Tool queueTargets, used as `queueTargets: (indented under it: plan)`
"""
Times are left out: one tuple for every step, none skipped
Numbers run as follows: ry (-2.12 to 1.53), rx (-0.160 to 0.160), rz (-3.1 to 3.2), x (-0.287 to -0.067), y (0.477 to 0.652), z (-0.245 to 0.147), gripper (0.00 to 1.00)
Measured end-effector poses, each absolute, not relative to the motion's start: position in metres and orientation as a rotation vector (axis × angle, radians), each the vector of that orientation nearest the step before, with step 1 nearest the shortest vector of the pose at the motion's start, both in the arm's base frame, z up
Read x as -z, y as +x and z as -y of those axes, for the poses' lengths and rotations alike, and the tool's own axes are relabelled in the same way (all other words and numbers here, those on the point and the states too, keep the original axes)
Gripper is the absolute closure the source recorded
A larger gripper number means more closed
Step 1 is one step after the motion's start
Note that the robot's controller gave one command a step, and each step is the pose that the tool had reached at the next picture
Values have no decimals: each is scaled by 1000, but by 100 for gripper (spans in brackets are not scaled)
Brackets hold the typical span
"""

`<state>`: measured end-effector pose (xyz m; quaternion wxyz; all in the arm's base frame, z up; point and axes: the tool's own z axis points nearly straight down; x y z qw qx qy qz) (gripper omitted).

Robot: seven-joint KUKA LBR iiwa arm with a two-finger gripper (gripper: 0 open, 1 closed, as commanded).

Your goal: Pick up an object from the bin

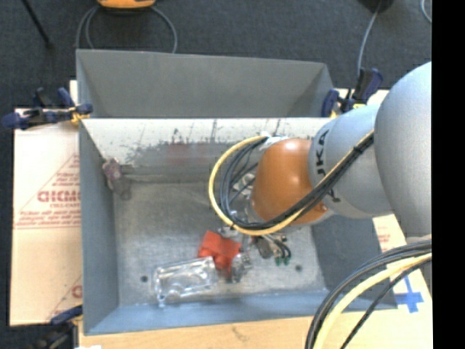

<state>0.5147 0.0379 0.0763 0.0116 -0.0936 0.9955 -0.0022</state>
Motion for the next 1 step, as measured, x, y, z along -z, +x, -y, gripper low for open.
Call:
queueTargets:
  plan:
    - [-391, 3, -3106, -208, 512, -39, 100]
